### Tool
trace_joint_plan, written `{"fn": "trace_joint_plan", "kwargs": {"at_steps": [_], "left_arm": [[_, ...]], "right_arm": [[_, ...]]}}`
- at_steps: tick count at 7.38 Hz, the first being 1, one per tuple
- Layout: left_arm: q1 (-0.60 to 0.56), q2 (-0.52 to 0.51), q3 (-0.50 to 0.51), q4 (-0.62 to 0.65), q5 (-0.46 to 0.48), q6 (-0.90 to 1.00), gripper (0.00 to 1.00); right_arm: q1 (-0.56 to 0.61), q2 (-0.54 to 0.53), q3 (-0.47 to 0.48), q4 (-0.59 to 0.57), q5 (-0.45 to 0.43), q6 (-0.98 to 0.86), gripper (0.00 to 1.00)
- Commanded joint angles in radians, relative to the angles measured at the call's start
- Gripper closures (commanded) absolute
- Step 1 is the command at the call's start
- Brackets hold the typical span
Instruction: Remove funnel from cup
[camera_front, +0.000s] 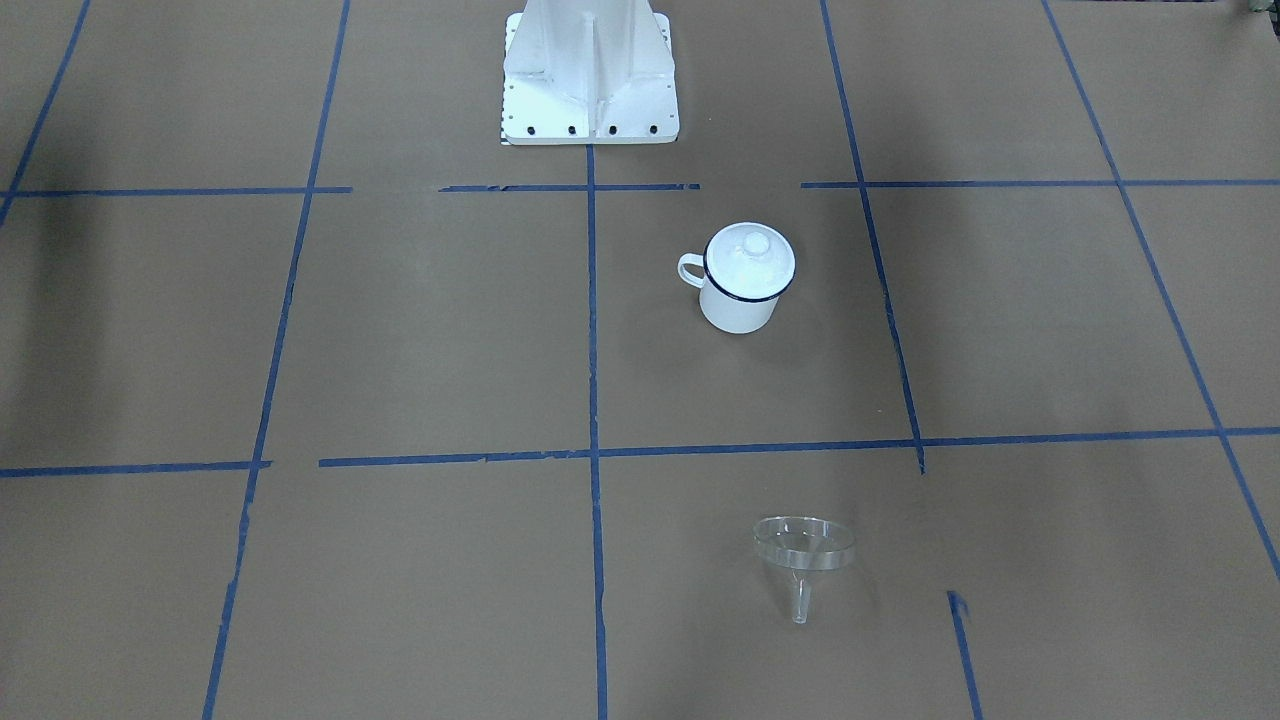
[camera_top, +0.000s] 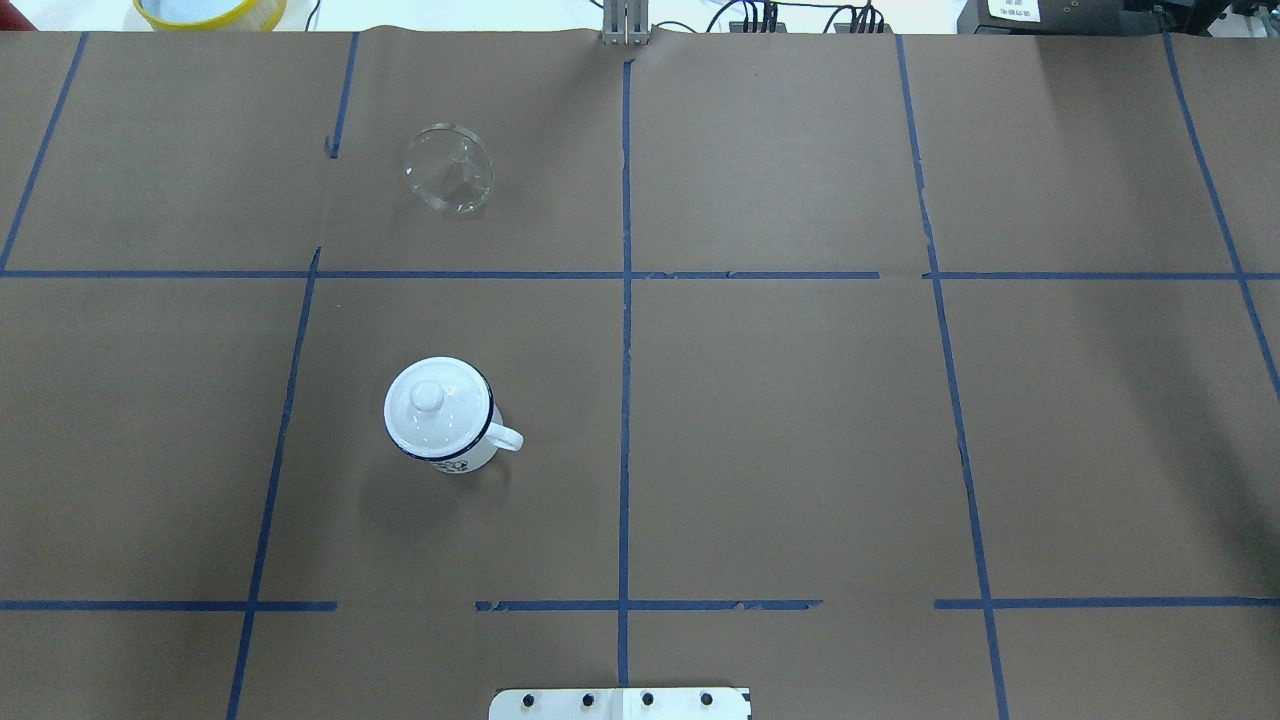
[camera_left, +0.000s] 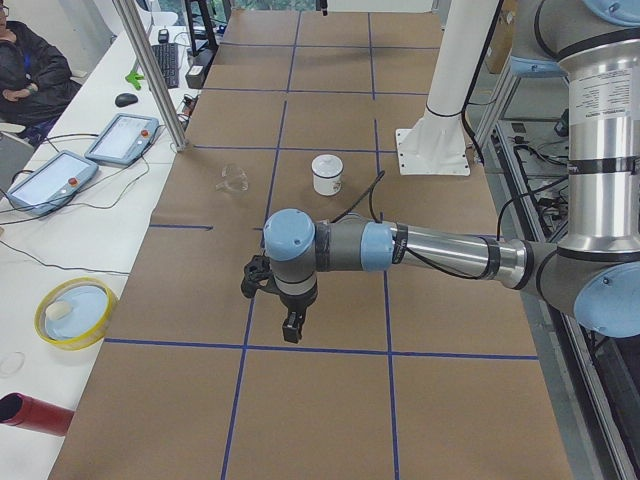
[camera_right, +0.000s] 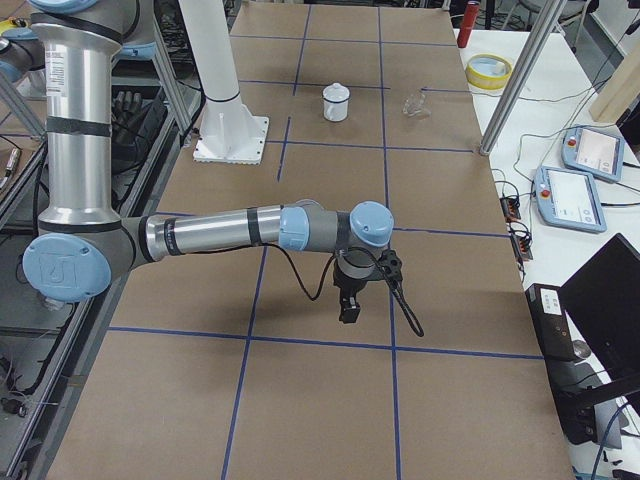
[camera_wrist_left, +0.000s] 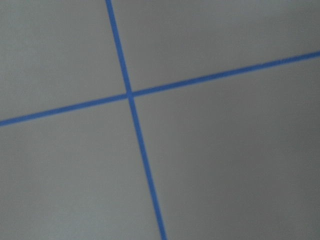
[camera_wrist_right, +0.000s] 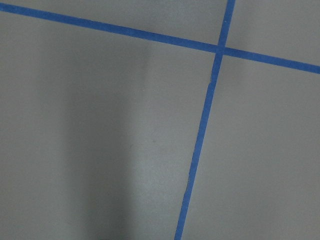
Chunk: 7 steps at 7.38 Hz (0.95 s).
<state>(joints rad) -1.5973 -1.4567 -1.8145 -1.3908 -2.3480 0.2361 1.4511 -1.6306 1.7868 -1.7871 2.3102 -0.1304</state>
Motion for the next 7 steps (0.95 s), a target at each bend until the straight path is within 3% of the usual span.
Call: {"fn": "trace_joint_plan", "kwargs": {"at_steps": [1, 7], "left_arm": [[-0.006, 0.001, 0.041, 0.001, 0.000, 0.003, 0.00], [-0.058, 0.010, 0.054, 0.001, 0.001, 0.003, 0.00]], "right_arm": [[0.000, 0.000, -0.001, 0.000, 0.000, 0.000, 0.00], [0.000, 0.000, 0.000, 0.000, 0.000, 0.000, 0.00]]}}
